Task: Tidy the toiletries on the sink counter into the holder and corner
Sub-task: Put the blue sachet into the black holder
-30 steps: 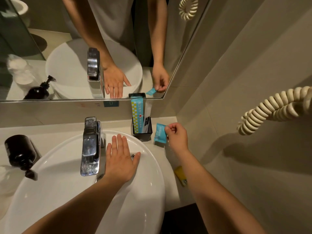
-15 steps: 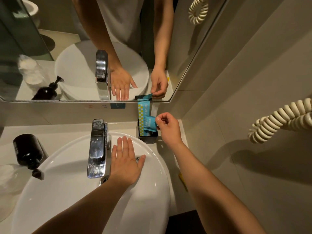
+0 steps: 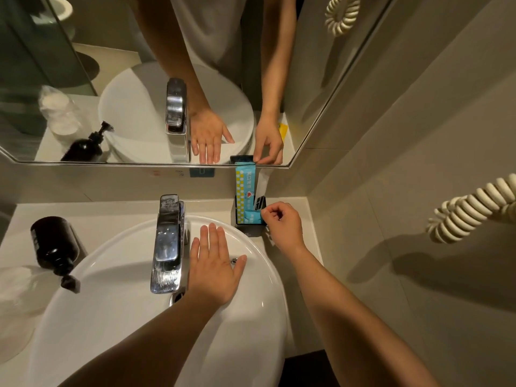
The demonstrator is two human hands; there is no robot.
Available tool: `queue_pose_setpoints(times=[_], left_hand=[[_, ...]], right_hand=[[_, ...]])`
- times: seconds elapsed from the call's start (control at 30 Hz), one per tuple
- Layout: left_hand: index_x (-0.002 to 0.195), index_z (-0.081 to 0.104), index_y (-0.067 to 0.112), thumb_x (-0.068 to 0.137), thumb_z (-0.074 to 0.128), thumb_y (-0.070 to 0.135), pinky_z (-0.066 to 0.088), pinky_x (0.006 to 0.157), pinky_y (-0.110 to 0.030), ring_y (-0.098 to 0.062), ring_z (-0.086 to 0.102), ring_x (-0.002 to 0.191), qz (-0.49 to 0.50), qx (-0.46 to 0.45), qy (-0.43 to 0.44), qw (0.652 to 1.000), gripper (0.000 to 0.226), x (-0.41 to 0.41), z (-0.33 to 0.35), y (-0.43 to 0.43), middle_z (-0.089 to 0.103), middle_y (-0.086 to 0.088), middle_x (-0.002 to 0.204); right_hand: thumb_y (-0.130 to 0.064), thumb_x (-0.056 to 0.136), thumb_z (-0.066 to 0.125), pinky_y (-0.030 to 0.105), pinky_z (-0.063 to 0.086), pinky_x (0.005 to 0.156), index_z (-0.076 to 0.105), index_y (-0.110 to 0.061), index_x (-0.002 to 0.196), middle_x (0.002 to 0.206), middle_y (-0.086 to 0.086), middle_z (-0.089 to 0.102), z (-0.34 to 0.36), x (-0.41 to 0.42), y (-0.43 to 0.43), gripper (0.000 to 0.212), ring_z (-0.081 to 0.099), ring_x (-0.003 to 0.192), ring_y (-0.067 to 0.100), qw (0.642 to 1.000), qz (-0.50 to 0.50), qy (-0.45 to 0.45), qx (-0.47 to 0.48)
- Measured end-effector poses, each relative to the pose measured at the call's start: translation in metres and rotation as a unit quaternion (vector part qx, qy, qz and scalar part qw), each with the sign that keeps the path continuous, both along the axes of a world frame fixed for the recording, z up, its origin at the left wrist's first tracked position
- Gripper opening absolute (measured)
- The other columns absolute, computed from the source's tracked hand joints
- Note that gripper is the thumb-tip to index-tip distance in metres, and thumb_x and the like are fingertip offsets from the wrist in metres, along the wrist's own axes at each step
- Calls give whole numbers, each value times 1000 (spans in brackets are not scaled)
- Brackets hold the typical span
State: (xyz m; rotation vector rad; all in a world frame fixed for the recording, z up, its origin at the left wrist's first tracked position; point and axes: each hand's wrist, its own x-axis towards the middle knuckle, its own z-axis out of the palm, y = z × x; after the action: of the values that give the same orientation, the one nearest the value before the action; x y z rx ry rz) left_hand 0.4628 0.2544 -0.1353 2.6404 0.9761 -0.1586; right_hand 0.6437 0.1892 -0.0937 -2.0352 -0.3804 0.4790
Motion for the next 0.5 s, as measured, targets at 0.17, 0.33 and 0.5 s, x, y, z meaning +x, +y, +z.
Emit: queue_pose_setpoints(times=[0.17,0.33,0.5], left_hand=[[157,-17,8,97,6,67,-15,124,-46,-30,-25,153,-4,-3,3,1000,87,-1,2,0,-21,-14,167],[157,-20,9,96,3,69,-19,121,-45,-29,-27,152,-5,-4,12,1000,88,0,1,0,-23,-14,167],[158,-14,7,95,2,69,-15,123,-46,-29,-22,154,-7,-5,9,1000,90,-1,-4,-1,-17,-14,169]], right_hand=[[-12,90,71,23,58,73,67,-12,89,95,11,65,1,0,-1,3,58,76,10,1000,-8,4,-6],[-12,90,70,21,55,71,68,-11,89,93,9,66,10,1,-13,2,57,74,11,1000,-23,-7,-15],[-16,90,71,15,49,63,69,-12,88,85,3,66,18,1,-48,5,57,70,9,998,-54,2,-23]])
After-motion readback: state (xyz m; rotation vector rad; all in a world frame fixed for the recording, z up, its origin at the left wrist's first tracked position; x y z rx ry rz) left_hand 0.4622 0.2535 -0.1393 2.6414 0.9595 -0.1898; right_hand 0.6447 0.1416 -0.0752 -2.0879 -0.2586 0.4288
